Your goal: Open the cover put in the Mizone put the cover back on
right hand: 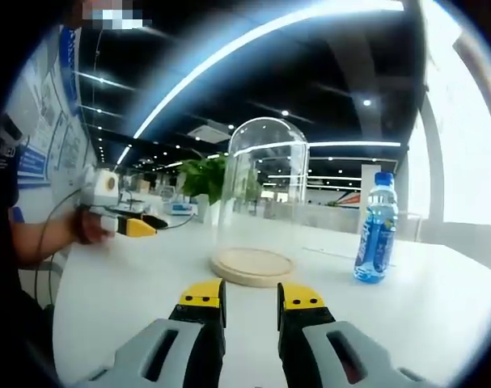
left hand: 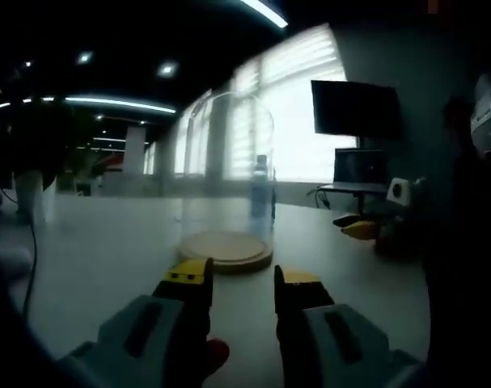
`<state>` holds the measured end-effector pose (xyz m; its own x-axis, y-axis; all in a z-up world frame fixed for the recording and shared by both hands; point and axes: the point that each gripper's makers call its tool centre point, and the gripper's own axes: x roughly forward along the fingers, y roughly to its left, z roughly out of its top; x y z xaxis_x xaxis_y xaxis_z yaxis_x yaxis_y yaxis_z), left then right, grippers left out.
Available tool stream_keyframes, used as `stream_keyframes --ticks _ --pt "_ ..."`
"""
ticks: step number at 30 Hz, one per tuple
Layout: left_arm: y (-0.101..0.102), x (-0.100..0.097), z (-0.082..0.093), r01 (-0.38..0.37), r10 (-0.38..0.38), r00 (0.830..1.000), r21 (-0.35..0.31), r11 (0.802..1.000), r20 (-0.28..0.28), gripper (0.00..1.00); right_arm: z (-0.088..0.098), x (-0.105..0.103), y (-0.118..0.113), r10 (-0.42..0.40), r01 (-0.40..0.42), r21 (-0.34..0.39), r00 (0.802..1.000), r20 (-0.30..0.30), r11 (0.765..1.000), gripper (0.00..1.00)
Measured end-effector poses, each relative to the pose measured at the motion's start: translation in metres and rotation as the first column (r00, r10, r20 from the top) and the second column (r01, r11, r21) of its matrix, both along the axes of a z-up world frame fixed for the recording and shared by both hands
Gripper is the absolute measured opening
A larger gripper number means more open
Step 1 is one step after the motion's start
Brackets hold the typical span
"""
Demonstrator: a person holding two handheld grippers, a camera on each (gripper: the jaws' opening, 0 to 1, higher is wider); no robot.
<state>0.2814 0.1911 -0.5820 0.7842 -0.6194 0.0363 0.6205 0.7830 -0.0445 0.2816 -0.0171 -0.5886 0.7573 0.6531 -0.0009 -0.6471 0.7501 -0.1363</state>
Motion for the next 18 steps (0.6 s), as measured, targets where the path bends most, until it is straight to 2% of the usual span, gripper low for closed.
stream_keyframes --ticks 11,18 --pt "0.0008 0.0007 0.0010 -0.003 0.003 1.000 -0.010 1.000 -0.001 0.23 0.0004 0.0003 -0.0007 -0.004 0.004 -0.001 1.000 0.002 1.000 0.19" --pt "0.0032 0.0013 0.0033 -0.010 0.010 1.000 -0.027 1.000 0.002 0.23 0.0010 0.0002 0.0003 0.000 0.000 -0.003 1.000 0.005 1.000 0.23"
